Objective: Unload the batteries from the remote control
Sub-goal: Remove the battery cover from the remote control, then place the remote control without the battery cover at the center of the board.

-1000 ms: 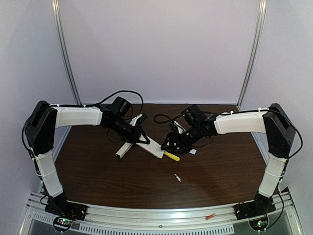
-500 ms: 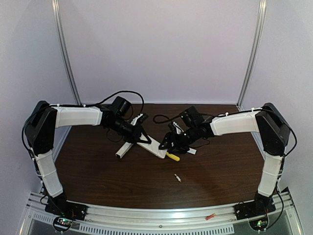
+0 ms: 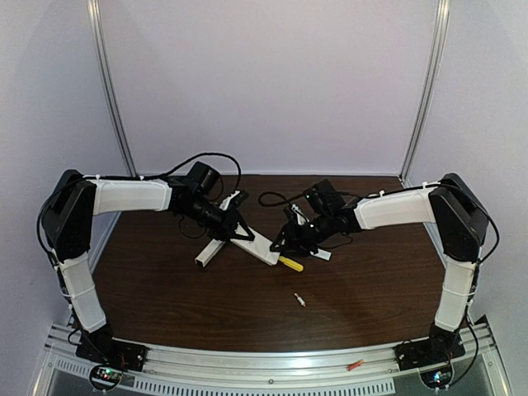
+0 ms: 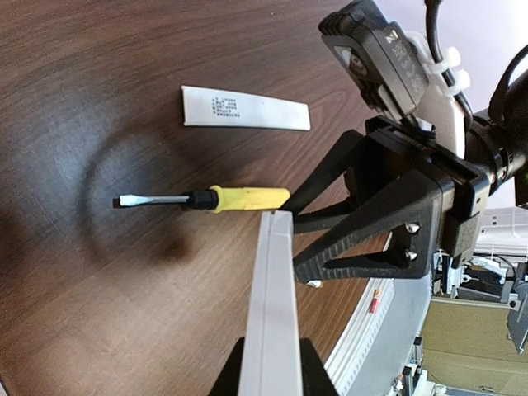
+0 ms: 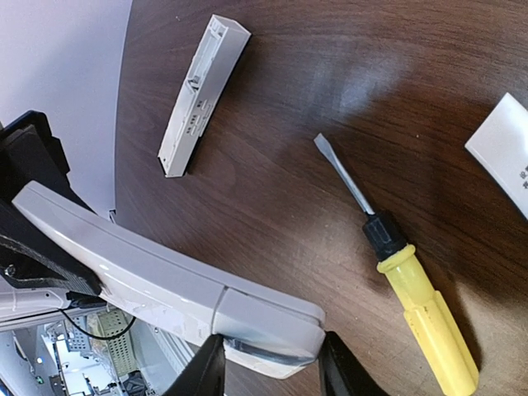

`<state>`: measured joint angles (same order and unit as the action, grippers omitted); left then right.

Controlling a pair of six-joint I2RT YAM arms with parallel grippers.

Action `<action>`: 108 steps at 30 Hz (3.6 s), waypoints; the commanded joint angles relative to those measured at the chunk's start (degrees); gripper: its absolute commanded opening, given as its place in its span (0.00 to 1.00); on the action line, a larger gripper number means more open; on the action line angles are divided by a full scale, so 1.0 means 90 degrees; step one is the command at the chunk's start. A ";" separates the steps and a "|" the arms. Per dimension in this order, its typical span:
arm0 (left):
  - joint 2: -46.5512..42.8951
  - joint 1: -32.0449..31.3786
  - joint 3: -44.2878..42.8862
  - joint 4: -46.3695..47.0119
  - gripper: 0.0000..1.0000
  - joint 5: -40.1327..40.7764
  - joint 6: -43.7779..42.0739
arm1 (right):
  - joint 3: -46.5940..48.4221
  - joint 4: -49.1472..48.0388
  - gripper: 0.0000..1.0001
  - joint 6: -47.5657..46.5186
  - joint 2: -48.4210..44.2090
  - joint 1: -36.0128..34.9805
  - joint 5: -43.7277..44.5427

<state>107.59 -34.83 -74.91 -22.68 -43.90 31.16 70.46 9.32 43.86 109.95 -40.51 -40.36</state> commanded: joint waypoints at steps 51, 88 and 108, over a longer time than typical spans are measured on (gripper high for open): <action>-0.0594 -0.0007 0.0202 0.0679 0.00 -0.0220 0.0341 | -0.0331 -0.0178 0.43 0.0089 -0.0067 -0.0049 0.0143; -0.0799 -0.0056 0.0521 -0.0045 0.00 0.1334 0.0193 | 0.0098 0.1181 0.10 0.0035 -0.0487 -0.0103 0.0741; -0.0921 -0.0049 0.0519 -0.0466 0.00 0.1809 0.0060 | 0.0161 0.1656 0.09 -0.0332 -0.0066 -0.0109 0.0947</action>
<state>102.04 -35.20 -70.13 -26.63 -28.08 33.12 70.30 23.14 42.22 108.60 -41.39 -33.32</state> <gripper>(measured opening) 0.136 0.093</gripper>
